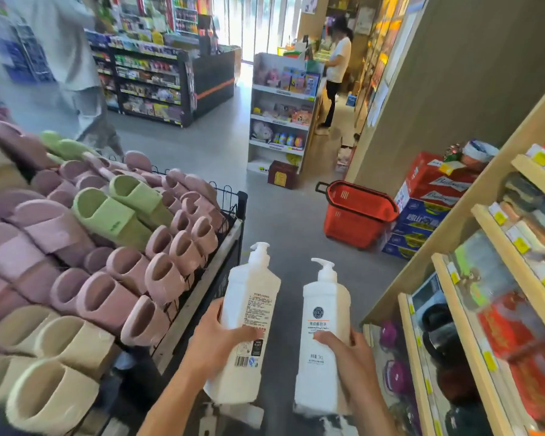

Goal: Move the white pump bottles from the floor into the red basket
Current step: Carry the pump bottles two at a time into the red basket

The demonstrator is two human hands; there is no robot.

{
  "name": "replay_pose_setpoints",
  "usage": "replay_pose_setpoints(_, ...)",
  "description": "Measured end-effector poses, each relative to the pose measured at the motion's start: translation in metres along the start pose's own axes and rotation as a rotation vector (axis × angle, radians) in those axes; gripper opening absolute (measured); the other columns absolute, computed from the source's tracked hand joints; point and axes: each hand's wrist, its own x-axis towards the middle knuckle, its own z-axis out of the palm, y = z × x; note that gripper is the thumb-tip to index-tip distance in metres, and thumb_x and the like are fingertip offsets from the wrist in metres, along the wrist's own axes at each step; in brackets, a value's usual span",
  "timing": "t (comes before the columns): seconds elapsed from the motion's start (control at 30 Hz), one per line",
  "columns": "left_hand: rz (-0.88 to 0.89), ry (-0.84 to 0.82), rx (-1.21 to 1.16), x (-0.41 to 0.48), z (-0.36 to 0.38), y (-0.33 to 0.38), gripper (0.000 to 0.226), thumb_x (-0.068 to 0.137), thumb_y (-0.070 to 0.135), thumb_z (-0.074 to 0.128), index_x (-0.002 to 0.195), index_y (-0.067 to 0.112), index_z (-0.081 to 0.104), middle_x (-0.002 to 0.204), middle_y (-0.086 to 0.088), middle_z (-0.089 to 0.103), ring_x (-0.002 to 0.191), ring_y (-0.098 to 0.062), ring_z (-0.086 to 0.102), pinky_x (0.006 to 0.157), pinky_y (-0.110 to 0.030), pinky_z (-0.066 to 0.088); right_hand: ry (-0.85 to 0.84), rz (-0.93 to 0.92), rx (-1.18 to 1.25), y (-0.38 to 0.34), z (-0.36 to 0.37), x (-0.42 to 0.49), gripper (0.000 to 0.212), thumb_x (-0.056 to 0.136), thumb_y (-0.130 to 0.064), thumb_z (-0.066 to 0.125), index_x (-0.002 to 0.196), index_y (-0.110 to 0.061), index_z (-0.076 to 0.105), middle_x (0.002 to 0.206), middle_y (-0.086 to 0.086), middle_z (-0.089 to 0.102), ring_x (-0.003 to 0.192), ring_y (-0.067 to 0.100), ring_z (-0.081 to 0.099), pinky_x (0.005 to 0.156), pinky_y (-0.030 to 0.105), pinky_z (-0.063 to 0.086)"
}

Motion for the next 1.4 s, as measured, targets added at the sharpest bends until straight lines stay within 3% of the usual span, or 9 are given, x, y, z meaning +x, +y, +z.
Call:
replay_pose_setpoints(0.13,0.022,0.117,-0.016,-0.010,-0.014,0.016,0.082,0.052,0.043,0.092,0.121,0.036,0.048,0.107,0.009,0.070,0.091,-0.013,0.071,0.079,-0.039,0.060,-0.067,-0.067,0.009,-0.023,0.006,0.017,0.043,0.080,-0.016,0.084,0.116,-0.012,0.061,0.098,0.007,0.075,0.083,0.029,0.074,0.063,0.035,0.054)
replay_pose_setpoints(0.27,0.016,0.272,-0.052,-0.027,-0.023,0.030,0.070,0.066,0.033,0.092,0.117,0.039,0.045,0.106,0.010,0.069,0.090,-0.014,0.071,0.068,-0.028,0.057,-0.200,-0.122,-0.006,-0.044,0.017,0.033,0.050,0.077,-0.019,0.086,0.120,-0.013,0.061,0.098,0.006,0.077,0.080,0.027,0.076,0.064,0.035,0.056)
replay_pose_setpoints(0.4,0.005,0.438,-0.131,-0.050,-0.026,0.040,0.061,0.067,0.025,0.092,0.108,0.037,0.049,0.102,0.007,0.070,0.084,-0.013,0.072,0.062,-0.023,0.055,-0.359,-0.173,-0.055,-0.064,0.028,0.039,0.046,0.077,-0.018,0.086,0.116,-0.013,0.062,0.096,0.006,0.077,0.073,0.024,0.077,0.059,0.034,0.057)
replay_pose_setpoints(0.53,-0.048,0.599,-0.228,-0.079,-0.025,0.030,0.082,0.048,0.046,0.091,0.116,0.046,0.047,0.110,0.007,0.069,0.091,-0.016,0.072,0.075,-0.038,0.060,-0.531,-0.194,-0.118,-0.075,0.046,0.038,0.048,0.077,-0.018,0.086,0.118,-0.016,0.061,0.098,0.007,0.078,0.076,0.026,0.077,0.066,0.040,0.060)
replay_pose_setpoints(0.7,-0.119,0.795,-0.290,-0.132,-0.023,0.011,0.072,0.058,0.035,0.094,0.116,0.040,0.053,0.108,0.007,0.073,0.090,-0.016,0.074,0.081,-0.046,0.061,-0.742,-0.204,-0.194,-0.074,0.076,0.019,0.043,0.078,-0.015,0.085,0.113,-0.016,0.059,0.099,0.008,0.077,0.082,0.029,0.077,0.071,0.045,0.061)
replay_pose_setpoints(0.8,-0.148,0.934,-0.314,-0.169,-0.027,-0.003,0.065,0.064,0.023,0.094,0.114,0.037,0.054,0.105,0.009,0.073,0.088,-0.014,0.073,0.081,-0.046,0.061,-0.848,-0.218,-0.219,-0.069,0.094,-0.004,0.036,0.080,-0.012,0.083,0.107,-0.018,0.060,0.099,0.008,0.076,0.083,0.031,0.076,0.069,0.045,0.061)
replay_pose_setpoints(0.97,-0.149,1.120,-0.386,-0.237,-0.036,-0.025,0.065,0.063,0.016,0.094,0.115,0.032,0.056,0.106,0.005,0.074,0.086,-0.014,0.074,0.076,-0.041,0.060,-1.024,-0.237,-0.289,-0.056,0.125,-0.057,0.042,0.080,-0.015,0.084,0.115,-0.016,0.061,0.101,0.008,0.077,0.085,0.030,0.076,0.073,0.048,0.062)
replay_pose_setpoints(1.13,-0.171,1.248,-0.446,-0.308,-0.049,-0.055,0.074,0.052,0.029,0.094,0.117,0.028,0.058,0.105,0.006,0.075,0.089,-0.016,0.075,0.081,-0.049,0.060,-1.183,-0.243,-0.346,-0.029,0.152,-0.123,0.046,0.081,-0.019,0.083,0.120,-0.018,0.058,0.106,0.008,0.076,0.088,0.032,0.076,0.079,0.053,0.062)
replay_pose_setpoints(1.4,-0.209,1.517,-0.538,-0.415,-0.052,-0.096,0.071,0.051,0.029,0.097,0.112,0.030,0.060,0.100,0.009,0.076,0.086,-0.013,0.074,0.081,-0.048,0.060,-1.366,-0.259,-0.449,0.014,0.180,-0.220,0.032,0.082,-0.010,0.081,0.109,-0.014,0.064,0.090,0.006,0.080,0.077,0.030,0.078,0.071,0.048,0.063)
